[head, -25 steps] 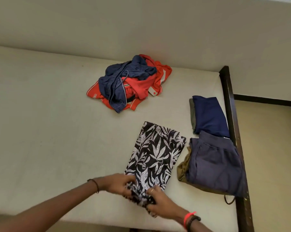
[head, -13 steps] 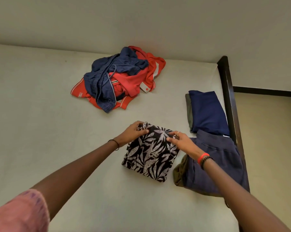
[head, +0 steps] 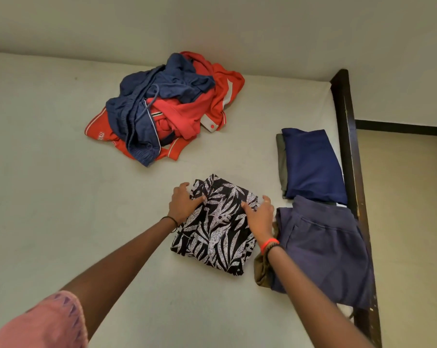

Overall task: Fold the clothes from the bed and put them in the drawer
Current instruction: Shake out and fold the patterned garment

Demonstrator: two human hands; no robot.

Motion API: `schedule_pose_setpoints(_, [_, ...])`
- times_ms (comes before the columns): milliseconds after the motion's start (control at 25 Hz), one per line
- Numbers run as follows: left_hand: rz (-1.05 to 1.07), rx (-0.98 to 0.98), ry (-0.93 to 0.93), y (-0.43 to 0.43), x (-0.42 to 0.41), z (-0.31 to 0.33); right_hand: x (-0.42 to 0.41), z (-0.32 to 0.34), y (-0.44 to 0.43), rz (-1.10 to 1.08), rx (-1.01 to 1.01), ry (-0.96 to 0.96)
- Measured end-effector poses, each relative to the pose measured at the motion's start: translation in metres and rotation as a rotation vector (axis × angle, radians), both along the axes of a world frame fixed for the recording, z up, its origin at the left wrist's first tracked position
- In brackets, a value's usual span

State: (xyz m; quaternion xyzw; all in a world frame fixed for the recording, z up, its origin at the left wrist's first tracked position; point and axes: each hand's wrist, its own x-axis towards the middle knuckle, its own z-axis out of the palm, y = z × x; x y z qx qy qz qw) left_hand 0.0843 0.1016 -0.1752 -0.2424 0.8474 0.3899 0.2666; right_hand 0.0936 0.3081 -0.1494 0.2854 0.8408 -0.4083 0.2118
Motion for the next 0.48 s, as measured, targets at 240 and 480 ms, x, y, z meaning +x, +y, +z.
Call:
schedule_pose_setpoints(240, [0.061,0.072,-0.205,-0.002,0.038,-0.003,0.054,-0.011,-0.009,-0.234,0.007,-0.268])
schedule_pose_setpoints(480, [-0.019,0.263,-0.17,-0.004,0.027,0.004,0.049,-0.045,0.006,-0.286,-0.287,-0.184])
